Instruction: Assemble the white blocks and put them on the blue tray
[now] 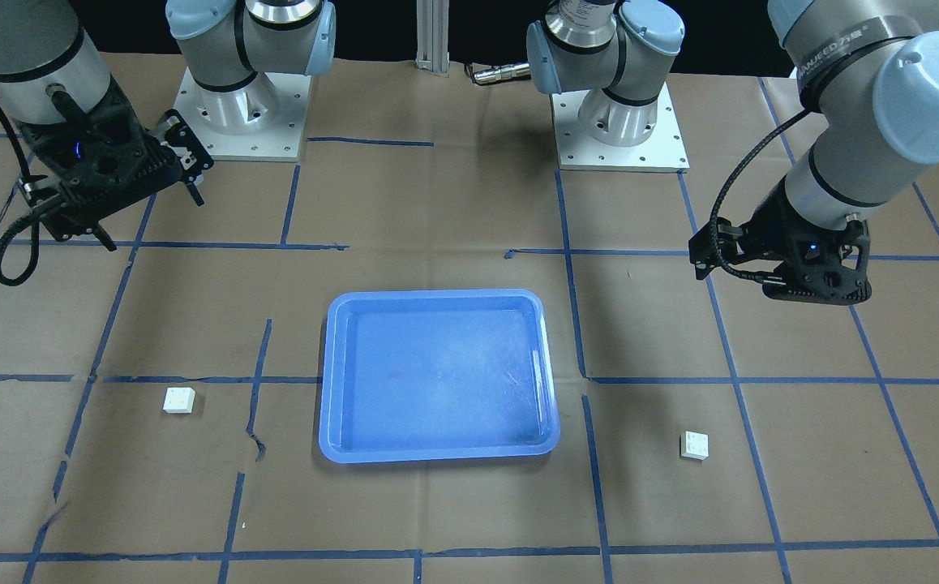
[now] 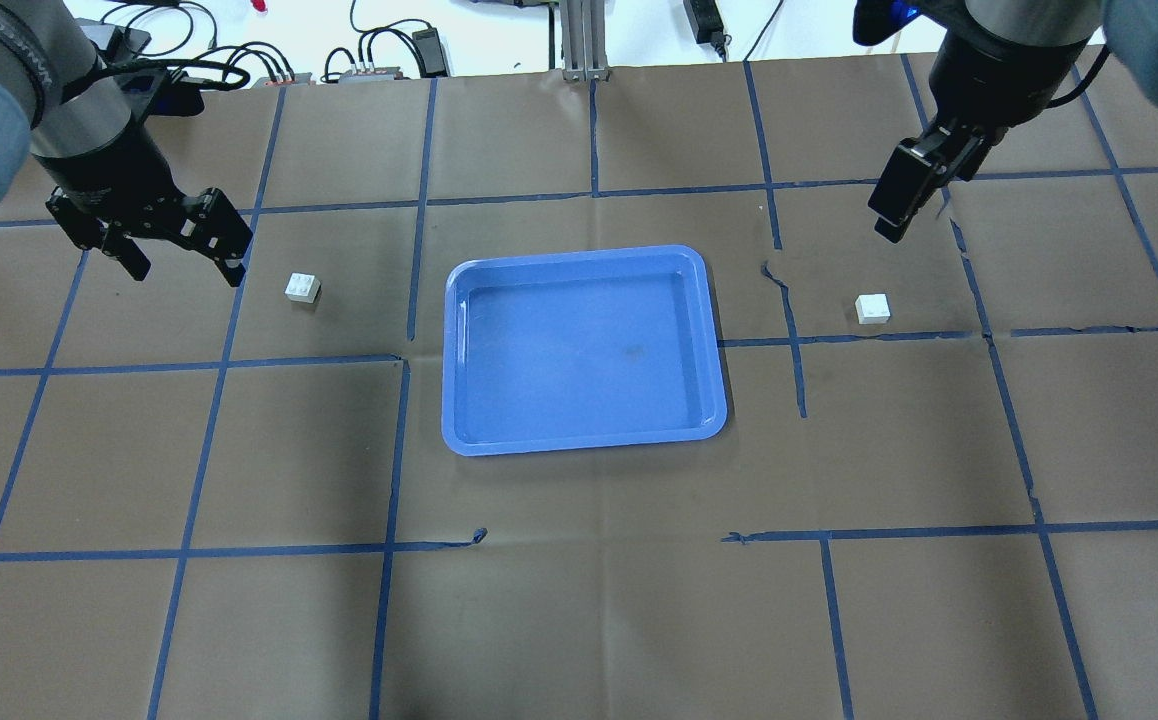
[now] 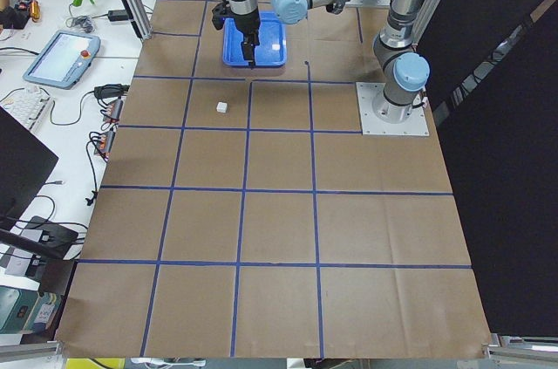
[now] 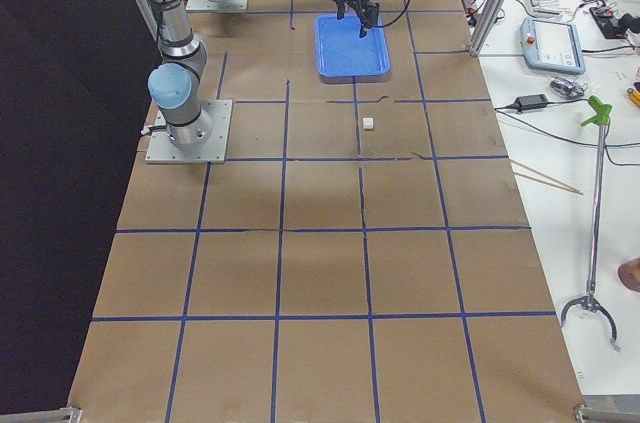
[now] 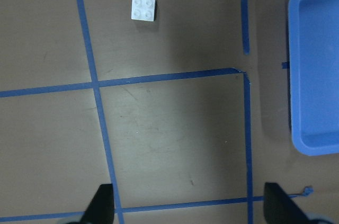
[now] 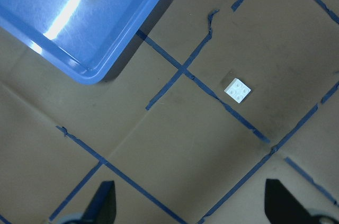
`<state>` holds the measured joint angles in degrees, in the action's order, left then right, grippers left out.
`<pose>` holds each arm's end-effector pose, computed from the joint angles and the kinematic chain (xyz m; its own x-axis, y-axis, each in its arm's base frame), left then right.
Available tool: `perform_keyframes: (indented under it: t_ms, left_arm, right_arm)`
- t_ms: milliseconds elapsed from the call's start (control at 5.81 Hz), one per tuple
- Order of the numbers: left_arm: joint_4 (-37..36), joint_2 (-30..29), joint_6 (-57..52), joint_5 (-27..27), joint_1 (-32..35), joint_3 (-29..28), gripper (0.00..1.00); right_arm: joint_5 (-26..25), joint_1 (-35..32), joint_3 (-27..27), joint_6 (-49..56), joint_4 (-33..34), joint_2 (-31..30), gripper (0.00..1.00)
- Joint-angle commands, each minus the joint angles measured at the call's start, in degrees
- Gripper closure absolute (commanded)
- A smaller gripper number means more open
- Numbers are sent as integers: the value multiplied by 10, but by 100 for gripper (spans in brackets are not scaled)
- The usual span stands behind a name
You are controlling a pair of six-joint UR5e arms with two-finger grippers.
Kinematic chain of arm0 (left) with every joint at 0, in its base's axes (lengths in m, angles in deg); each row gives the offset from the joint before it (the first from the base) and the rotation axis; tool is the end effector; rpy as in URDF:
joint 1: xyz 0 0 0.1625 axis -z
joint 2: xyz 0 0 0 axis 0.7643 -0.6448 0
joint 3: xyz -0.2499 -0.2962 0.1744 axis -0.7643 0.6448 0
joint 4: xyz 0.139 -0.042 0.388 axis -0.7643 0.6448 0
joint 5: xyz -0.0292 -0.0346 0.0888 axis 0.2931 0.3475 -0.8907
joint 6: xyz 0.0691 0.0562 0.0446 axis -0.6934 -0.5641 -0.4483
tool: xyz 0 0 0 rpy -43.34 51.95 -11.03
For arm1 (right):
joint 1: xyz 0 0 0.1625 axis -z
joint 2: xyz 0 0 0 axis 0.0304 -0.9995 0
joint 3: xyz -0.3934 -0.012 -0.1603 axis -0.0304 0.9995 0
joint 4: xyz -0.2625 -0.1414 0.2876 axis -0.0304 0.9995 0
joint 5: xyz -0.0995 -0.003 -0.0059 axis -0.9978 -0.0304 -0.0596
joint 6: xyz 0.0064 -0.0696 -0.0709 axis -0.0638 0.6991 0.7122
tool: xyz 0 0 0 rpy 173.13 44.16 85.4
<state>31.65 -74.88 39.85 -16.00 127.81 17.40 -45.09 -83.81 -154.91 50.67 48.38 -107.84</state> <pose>-0.0069 -0.5533 0.3989 -0.9925 0.0992 -0.0711 0.0879 0.9852 0.1472 0.0916 -0.5289 0.4838 -0.7184 -0.6953 -0.0204 -0.6955 0.7178 0.0322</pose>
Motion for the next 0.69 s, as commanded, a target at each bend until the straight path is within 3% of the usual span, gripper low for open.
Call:
perform_keyframes:
  t_ms: [0, 344, 516]
  left_arm:
    - [-38, -62, -3, -28, -4, -3, 1]
    - [-43, -127, 1, -16, 1, -12, 1]
    - [-144, -182, -3, 3, 1, -12, 1]
  right_arm:
    - [5, 55, 0, 170, 17, 19, 0]
    - [5, 77, 2, 382, 54, 41, 1]
    - [13, 87, 0, 445, 57, 45, 1]
